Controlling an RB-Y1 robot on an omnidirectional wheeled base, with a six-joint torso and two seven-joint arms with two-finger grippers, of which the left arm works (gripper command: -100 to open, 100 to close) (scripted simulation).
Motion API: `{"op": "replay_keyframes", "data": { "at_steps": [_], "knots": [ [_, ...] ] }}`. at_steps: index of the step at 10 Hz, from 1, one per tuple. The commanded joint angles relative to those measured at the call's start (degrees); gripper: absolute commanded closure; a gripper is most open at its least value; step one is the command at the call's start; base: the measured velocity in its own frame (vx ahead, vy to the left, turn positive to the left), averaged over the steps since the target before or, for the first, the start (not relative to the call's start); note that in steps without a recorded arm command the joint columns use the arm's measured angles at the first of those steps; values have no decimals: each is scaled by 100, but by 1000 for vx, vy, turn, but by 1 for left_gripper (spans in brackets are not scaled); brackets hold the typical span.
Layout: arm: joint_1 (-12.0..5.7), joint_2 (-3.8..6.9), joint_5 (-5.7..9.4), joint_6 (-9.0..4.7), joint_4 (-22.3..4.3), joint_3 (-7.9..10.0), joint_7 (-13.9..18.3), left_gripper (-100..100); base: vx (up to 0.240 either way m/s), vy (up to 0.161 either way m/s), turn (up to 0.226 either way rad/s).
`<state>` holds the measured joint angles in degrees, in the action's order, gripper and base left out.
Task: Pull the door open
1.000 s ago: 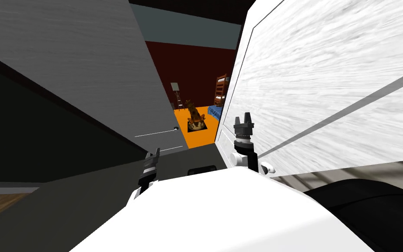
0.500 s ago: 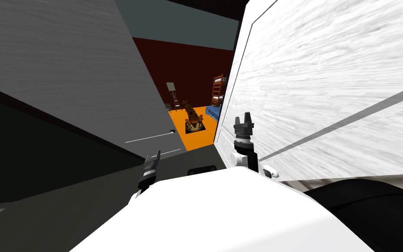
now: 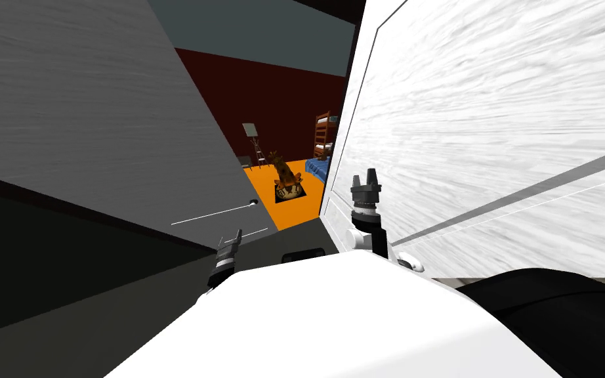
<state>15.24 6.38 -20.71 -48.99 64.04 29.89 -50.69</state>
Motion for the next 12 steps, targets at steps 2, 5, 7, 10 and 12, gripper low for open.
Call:
{"op": "replay_keyframes", "data": {
  "at_steps": [2,5,7,10,12],
  "knots": [
    [-85,-3,-142,-127,-406,143,-303,-100,116,2,-110],
    [-167,-10,-304,-254,-833,299,-627,-100,144,40,-125],
    [-205,-14,-378,-313,-1028,371,-776,-100,111,37,-70],
    [-245,-20,-456,-374,-1235,446,-933,-100,71,2,-57],
    [-270,-24,-505,-412,-1362,493,-1030,-100,59,7,-53]
  ]
}}
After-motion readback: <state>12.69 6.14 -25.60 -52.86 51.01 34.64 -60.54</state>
